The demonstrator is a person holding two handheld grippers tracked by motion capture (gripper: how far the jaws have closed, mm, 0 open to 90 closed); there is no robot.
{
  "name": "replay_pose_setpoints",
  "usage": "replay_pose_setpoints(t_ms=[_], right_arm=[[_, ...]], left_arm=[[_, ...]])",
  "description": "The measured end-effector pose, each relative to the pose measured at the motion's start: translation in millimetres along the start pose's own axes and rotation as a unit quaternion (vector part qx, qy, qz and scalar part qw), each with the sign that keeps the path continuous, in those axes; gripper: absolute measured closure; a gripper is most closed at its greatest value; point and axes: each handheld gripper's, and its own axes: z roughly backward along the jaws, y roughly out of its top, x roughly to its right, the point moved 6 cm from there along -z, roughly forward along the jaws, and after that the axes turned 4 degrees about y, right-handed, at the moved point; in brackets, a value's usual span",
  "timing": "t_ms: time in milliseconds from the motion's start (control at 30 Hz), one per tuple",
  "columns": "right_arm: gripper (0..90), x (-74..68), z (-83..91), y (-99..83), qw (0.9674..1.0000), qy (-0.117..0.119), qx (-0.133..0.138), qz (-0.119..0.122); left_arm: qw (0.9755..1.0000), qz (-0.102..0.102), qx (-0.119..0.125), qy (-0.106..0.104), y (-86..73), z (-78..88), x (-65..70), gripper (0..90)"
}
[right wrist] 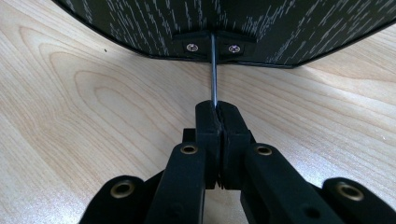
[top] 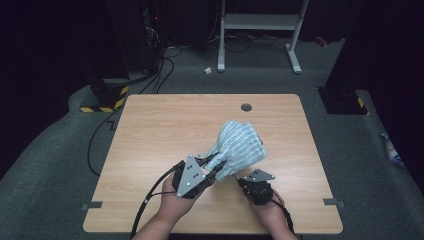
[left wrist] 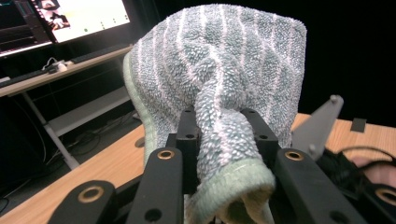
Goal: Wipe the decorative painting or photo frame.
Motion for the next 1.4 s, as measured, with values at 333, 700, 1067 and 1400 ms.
replay_pose_setpoints(t_ms=[333,700,1067,1400], right_arm=[[88.0,-0.9,-0.1,-0.1,1.0000,-0.001,-0.001,-0.002],[87.8,0.1,-0.2,0.3,1.0000,-0.002,0.000,-0.001],[87.3,-0.2,-0.3,0.3,1.0000,-0.004,0.000,0.000],[87.3,-0.2,-0.4,0.3,1.0000,-0.005,0.000,0.000]], left_arm=[[0.9993,0.029,-0.022,0.005,-50.4,20.8,-0.5,72.2],[0.9969,0.034,-0.071,0.006,-88.1,9.0,1.2,72.2],[0.9886,0.059,-0.139,0.004,-137.4,-10.2,-0.4,72.2],[0.9901,0.081,-0.114,0.006,-133.3,-1.5,-3.7,72.2]])
